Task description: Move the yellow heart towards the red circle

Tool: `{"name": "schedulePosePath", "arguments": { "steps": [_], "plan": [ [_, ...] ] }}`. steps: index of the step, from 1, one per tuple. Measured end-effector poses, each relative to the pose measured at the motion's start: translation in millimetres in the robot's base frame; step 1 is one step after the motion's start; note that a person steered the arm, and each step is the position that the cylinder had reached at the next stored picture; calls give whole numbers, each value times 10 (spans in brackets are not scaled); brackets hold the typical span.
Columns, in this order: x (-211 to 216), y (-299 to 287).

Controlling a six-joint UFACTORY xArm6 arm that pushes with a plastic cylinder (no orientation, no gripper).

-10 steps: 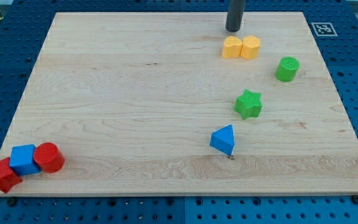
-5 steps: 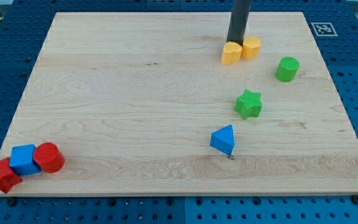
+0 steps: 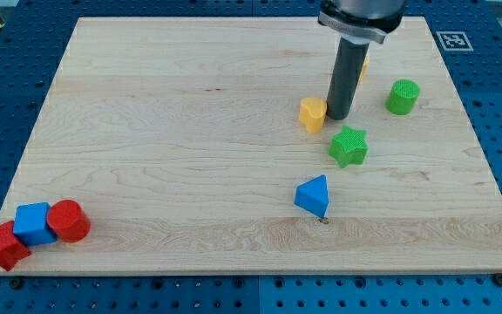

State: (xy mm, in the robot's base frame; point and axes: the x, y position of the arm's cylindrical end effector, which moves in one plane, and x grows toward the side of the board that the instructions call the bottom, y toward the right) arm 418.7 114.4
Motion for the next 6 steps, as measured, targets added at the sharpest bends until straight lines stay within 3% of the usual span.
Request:
{"name": "schedulePosePath", "arguments": {
  "steps": [2,6],
  "plan": [
    [219,0],
    [219,221]
  ]
}}
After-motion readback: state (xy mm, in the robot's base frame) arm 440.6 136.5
